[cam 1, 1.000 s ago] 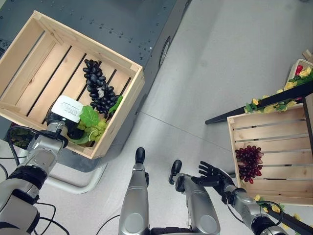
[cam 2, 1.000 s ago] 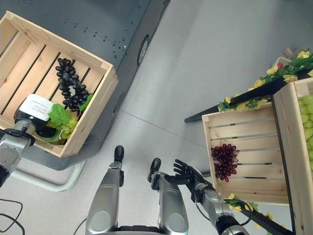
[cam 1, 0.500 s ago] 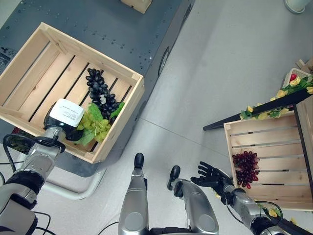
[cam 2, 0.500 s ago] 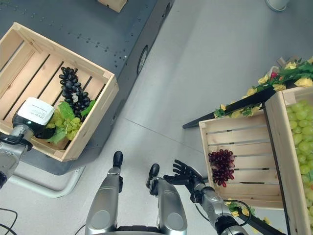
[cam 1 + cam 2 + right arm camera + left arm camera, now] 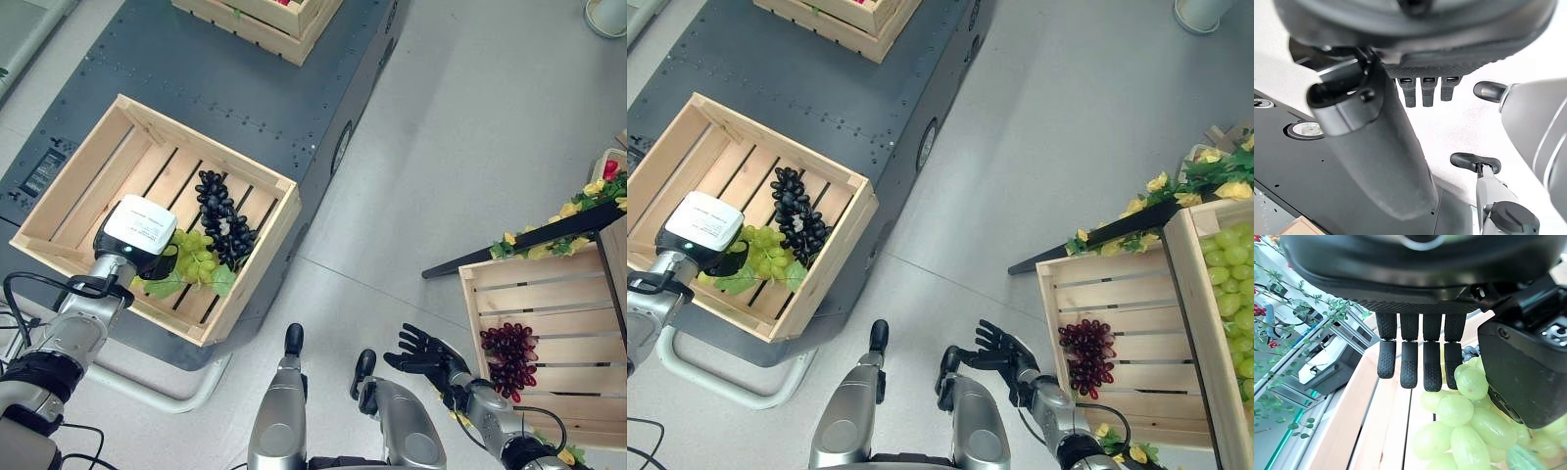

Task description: Pick up the fruits from the basket on one side to the basket on the other side

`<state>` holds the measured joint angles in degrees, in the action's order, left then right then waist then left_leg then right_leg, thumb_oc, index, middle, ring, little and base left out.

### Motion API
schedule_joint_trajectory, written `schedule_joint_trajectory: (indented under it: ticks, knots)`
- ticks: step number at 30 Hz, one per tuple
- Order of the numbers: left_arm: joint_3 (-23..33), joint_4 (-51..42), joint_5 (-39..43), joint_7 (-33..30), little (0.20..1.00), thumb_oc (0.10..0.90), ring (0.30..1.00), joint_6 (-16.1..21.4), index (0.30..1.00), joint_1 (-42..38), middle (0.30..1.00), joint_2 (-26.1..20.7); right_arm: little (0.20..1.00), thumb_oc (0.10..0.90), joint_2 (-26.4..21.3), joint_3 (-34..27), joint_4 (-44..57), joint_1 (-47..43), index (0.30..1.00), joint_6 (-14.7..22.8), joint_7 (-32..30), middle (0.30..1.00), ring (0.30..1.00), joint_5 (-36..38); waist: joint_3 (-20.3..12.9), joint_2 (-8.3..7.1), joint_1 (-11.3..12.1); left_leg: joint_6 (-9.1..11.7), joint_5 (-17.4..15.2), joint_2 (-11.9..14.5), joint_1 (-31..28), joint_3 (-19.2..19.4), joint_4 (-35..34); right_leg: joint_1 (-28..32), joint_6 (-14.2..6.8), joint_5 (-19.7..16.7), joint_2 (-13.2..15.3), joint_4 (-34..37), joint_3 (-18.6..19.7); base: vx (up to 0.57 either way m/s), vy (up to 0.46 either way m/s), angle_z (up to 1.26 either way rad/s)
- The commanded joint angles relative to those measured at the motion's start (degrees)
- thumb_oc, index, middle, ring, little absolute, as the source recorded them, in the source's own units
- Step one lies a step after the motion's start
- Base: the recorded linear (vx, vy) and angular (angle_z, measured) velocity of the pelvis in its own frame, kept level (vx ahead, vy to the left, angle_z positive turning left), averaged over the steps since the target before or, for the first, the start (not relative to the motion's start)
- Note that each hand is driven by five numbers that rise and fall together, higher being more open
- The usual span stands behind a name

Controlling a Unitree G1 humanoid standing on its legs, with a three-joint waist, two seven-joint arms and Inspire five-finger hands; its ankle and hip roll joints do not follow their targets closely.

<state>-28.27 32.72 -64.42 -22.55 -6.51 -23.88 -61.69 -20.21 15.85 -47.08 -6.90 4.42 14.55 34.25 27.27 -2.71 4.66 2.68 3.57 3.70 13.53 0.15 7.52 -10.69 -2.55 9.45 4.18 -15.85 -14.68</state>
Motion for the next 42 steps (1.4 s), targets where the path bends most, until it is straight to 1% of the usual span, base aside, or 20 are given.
schedule_joint_trajectory:
  ticks: [1,7,11,16,19,21,22,25,26,30,35,40,42]
  knots:
    - [6.6,-0.89,1.58,-2.55,0.3,0.4,0.3,-1.78,0.3,-0.16,0.3,-2.72,0.9,0.8,-3.86,-1.06,0.51,5.56,0.9,1.4,0.91,0.9,0.9,1.35,-6.69,0.66,-0.6,0.21,-4.38,-5.05,-0.03,1.01,3.31,0.47,-1.36,-3.78,-0.95,2.86,-1.27,0.0,0.0,0.0]
    - [6.58,-1.16,2.11,-3.03,0.3,0.4,0.3,-1.22,0.3,-0.39,0.3,-3.27,0.9,0.8,-3.51,-0.9,0.37,5.87,0.9,1.84,1.12,0.9,0.9,1.61,-6.97,0.57,-0.39,0.1,-4.23,-5.25,-0.49,0.72,2.58,0.85,-1.52,-4.13,-0.99,3.39,-1.4,0.0,0.0,0.0]
    - [7.64,-2.25,2.42,-5.16,0.3,0.4,0.3,-0.31,0.3,0.22,0.3,-3.77,0.9,0.8,-3.12,-1.04,0.47,6.4,0.9,2.17,1.06,0.9,0.9,2.01,-7.49,0.44,-0.15,-0.07,-4.22,-5.42,-1.68,0.56,1.23,1.88,-1.79,-4.41,-1.04,4.49,-1.48,0.01,-0.012,0.01]
    - [8.9,-5.07,2.44,-6.19,0.3,0.4,0.3,0.09,0.3,1.3,0.3,-4.86,0.9,0.8,-3.07,-1.31,1.6,7.32,0.9,2.58,0.93,0.9,0.9,2.02,-8.48,1.01,-0.1,-0.05,-3.85,-5.59,-3.17,0.16,-0.75,3.15,-2.15,-4.98,-0.89,6.23,-1.44,0.01,-0.006,0.06]
    - [10.35,-7.05,2.46,-7.07,0.3,0.4,0.3,0.68,0.3,2.85,0.3,-5.54,0.9,0.8,-3.12,-1.51,2.66,7.95,0.9,4.12,1.52,0.9,0.9,2.34,-9.4,1.42,0.05,0.03,-3.53,-5.71,-4.62,-0.23,-2.6,4.5,-2.42,-5.35,-0.85,7.68,-1.48,0.02,-0.022,0.06]
    - [11.55,-8.97,2.47,-7.76,0.3,0.4,0.3,1.15,0.3,4.23,0.3,-6.25,0.9,0.8,-3.2,-1.76,4.82,8.65,0.9,5.66,1.81,0.9,0.9,2.66,-10.32,1.66,0.21,0.13,-3.39,-5.89,-5.55,-0.7,-3.65,5.49,-2.71,-5.76,-0.67,8.76,-1.42,0.02,-0.04,0.08]
    - [12.85,-10.91,2.36,-7.84,0.3,0.4,0.3,1.05,0.3,5.95,0.3,-6.47,0.9,0.8,-3.39,-1.91,7.99,9.27,0.9,5.78,1.35,0.9,0.9,2.21,-11.29,1.87,0.3,0.18,-3.16,-5.91,-6.44,-0.94,-4.87,6.26,-2.98,-6.19,-0.5,9.75,-1.51,0.02,-0.03,0.12]
    - [14.73,-12.84,2.19,-8.06,0.3,0.4,0.3,1.43,0.3,8.33,0.3,-7.13,0.9,0.8,-3.67,-1.76,11.52,9.96,0.9,6.33,0.85,0.9,0.9,1.12,-12.36,2.1,0.34,0.32,-2.71,-5.86,-7.51,-1.21,-6.42,7.24,-3.24,-6.8,-0.36,11.09,-1.54,0.02,-0.026,0.04]
    - [16.15,-14.1,1.9,-8.16,0.3,0.4,0.3,1.86,0.3,10.24,0.3,-7.47,0.9,0.8,-3.82,-1.52,13.88,10.43,0.9,6.72,0.47,0.9,0.9,0.71,-13.32,2.24,0.4,0.41,-2.32,-5.82,-8.29,-1.38,-7.5,8.03,-3.41,-7.3,-0.24,12.14,-1.56,0.04,-0.039,0.03]
    - [18.91,-17.47,1.49,-6.43,0.3,0.4,0.3,2.37,0.3,13.43,0.3,-7.96,0.9,0.8,-3.61,-1.04,19.63,10.72,0.9,6.62,-0.31,0.9,0.9,1.2,-15.86,2.7,0.62,0.55,-1.42,-5.89,-10.11,-2.08,-9.9,9.99,-3.77,-8.17,-0.11,14.34,-1.68,0.04,-0.04,0.05]
    - [19.67,-18.73,2.62,-5.78,0.3,0.4,0.3,2.78,0.3,14.74,0.3,-8.57,0.9,0.8,-3.45,0.22,26.2,10.59,0.9,6.09,-0.21,0.9,0.9,1.5,-18.95,3.75,0.66,0.54,-0.93,-5.96,-12.09,-2.46,-12.08,11.89,-4.14,-8.72,0.03,16.16,-1.77,0.04,-0.018,0.05]
    - [20.31,-18.61,3.2,-7.16,0.3,0.4,0.3,2.73,0.3,16.38,0.3,-8.63,0.9,0.8,-3.94,1.19,31.82,10.36,0.9,5.86,0.6,0.9,0.9,0.28,-20.62,4.37,0.59,0.48,-1.21,-5.91,-12.99,-2.34,-12.52,13.15,-4.39,-9.53,0.26,17.98,-1.56,0.01,-0.007,-0.02]
    - [20.4,-18.44,3.67,-7.86,0.3,0.4,0.3,2.65,0.3,16.71,0.3,-8.75,0.9,0.8,-4.24,1.45,35.04,9.44,0.9,4.31,0.74,0.9,0.9,1.76,-21.11,4.68,0.62,0.52,-1.16,-5.88,-12.91,-2.44,-12.52,13.48,-4.52,-10.09,0.4,18.78,-1.43,-0.01,-0.007,-0.04]
